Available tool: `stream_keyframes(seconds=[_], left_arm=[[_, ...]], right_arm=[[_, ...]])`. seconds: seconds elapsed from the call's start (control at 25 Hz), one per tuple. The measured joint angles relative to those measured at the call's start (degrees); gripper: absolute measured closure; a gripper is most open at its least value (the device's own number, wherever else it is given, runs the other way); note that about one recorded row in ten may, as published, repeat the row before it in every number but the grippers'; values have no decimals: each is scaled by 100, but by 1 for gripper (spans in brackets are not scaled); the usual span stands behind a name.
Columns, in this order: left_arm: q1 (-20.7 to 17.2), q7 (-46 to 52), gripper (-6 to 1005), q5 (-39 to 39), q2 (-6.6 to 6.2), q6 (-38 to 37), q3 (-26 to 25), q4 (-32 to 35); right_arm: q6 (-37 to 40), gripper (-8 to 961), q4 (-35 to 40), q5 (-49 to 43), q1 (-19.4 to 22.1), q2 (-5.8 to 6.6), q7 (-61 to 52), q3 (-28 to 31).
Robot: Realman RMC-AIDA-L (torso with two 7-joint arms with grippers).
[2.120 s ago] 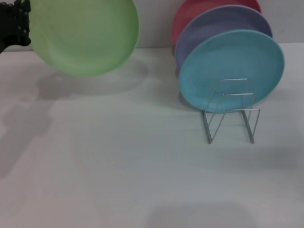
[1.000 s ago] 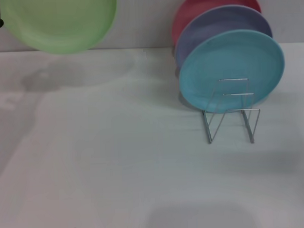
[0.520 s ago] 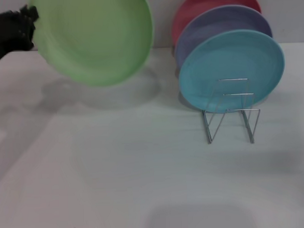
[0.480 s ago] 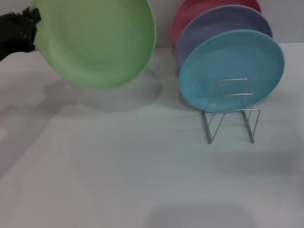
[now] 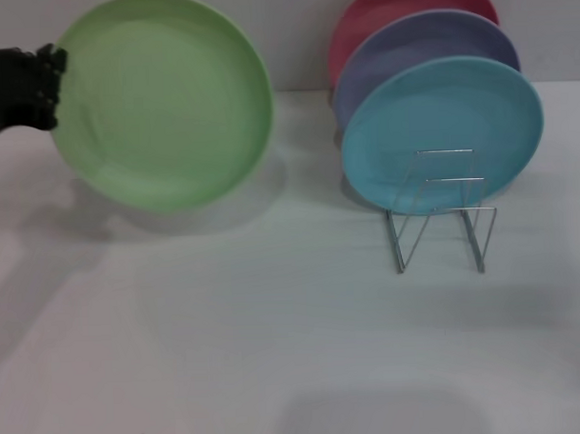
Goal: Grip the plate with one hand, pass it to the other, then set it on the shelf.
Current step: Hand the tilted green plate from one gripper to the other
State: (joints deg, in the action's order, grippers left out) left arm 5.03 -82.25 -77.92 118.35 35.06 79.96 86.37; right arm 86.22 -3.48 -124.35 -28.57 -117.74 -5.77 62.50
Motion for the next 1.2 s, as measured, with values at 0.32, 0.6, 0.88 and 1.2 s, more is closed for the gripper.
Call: stream_keyframes(seconds=[0.32, 0.6, 0.88, 1.2], left_arm=[[-370, 14, 967, 926, 11, -1220, 661, 533], [-663, -15, 967, 2156, 9, -3685, 1988, 557], [-575, 526, 967, 2326, -16, -5575, 2938, 32], [-278, 2736, 966, 2830, -23, -7300, 3783, -988]], right_arm=[[-11, 225, -19, -2, -17, 1, 7, -8], [-44, 225, -27, -2, -35, 10, 11, -10], [-45, 225, -4, -2, -58, 7, 14, -10], [-7, 225, -25, -2, -39, -2, 15, -3]])
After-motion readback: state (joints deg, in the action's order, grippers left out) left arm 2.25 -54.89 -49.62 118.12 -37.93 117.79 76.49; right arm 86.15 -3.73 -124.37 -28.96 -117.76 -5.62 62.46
